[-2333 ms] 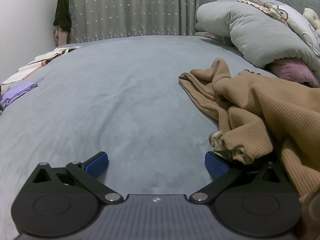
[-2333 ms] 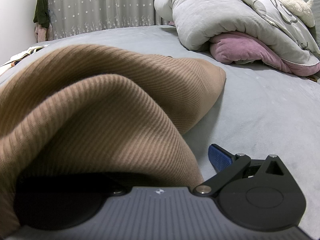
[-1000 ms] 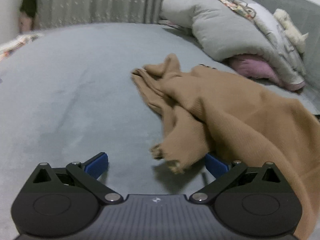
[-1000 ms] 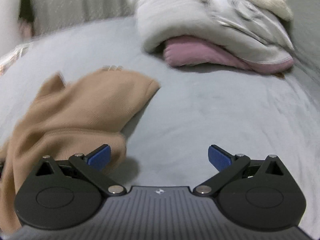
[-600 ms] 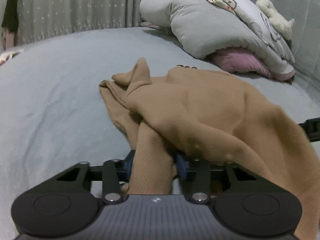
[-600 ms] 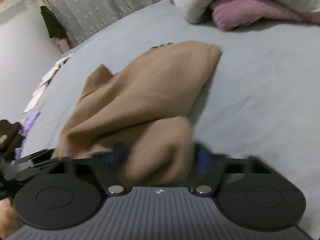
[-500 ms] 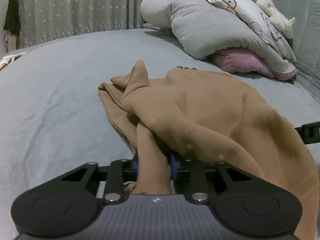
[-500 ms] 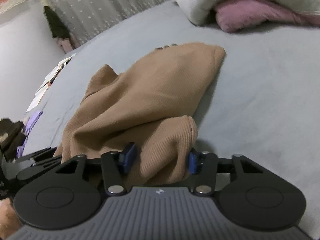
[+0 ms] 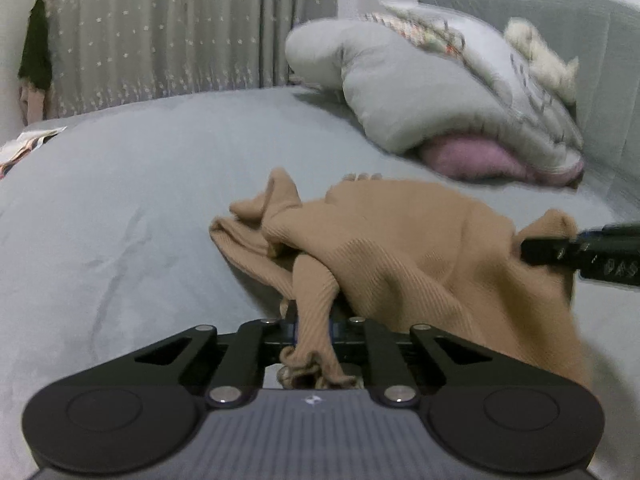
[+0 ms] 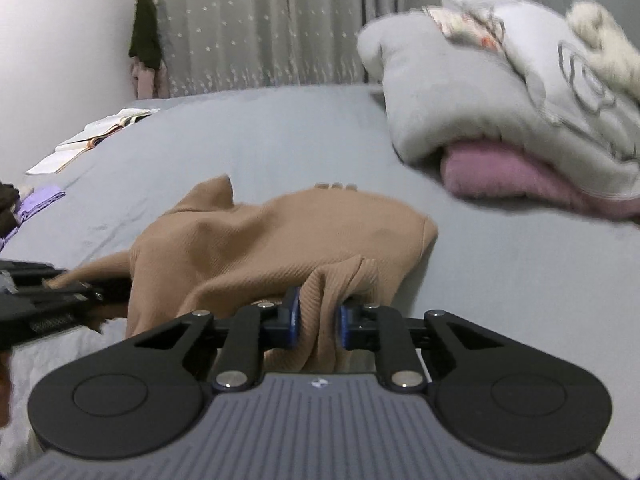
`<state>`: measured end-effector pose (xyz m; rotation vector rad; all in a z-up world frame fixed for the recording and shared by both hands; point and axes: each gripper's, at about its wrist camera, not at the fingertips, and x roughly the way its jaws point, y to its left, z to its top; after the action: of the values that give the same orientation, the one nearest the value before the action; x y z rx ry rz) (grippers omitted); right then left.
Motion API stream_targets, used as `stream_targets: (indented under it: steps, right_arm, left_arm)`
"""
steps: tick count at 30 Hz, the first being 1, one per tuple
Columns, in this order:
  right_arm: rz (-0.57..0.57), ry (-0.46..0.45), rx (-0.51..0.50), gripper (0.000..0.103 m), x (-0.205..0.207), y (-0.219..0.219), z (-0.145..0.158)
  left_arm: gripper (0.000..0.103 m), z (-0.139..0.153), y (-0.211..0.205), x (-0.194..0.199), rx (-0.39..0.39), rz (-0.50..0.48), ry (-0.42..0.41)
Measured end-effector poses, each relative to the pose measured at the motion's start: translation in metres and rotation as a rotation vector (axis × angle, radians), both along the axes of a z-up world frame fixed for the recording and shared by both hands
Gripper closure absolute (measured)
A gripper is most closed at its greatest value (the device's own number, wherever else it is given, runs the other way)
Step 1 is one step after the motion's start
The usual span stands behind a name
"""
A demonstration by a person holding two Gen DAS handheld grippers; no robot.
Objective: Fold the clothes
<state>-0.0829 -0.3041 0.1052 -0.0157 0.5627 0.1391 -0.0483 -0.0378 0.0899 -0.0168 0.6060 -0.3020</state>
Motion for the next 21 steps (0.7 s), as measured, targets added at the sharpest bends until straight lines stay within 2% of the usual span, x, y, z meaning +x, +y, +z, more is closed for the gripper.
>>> stream_targets:
  steps: [1,3,6,10,15,18,21]
  right_arm:
    - [0.006,-0.016,-0.02,0.083,-0.004,0.003,0.004]
    - [0.028,-0.054,-0.061,0.083,-0.013,0.012,0.015]
    - [0.077,-0.131,-0.12,0.083,-0.032,0.028,0.039]
    - [0.107,-0.176,-0.102,0.083,-0.049,0.029,0.061]
    - [0.129,-0.222,-0.097,0.083,-0.077,0.032,0.084]
    - [0.14,-0.261,-0.11,0.083,-0.092,0.032,0.095]
    - [0.139,-0.302,-0.105,0.083,-0.106,0.031,0.104]
  left_arm:
    - [0.093,0.002,0.002,-0.001,-0.006,0.002,-0.001]
    - [0.094,0.023,0.025,-0.016,-0.06,0.026,-0.014]
    - [0.095,0.051,0.049,-0.036,-0.087,0.052,-0.042]
    - [0.095,0.088,0.078,-0.077,-0.097,0.076,-0.101]
    - [0.095,0.118,0.102,-0.113,-0.12,0.115,-0.145]
    - [0.095,0.131,0.11,-0.126,-0.118,0.134,-0.17]
    - [0.095,0.144,0.116,-0.135,-0.148,0.151,-0.184]
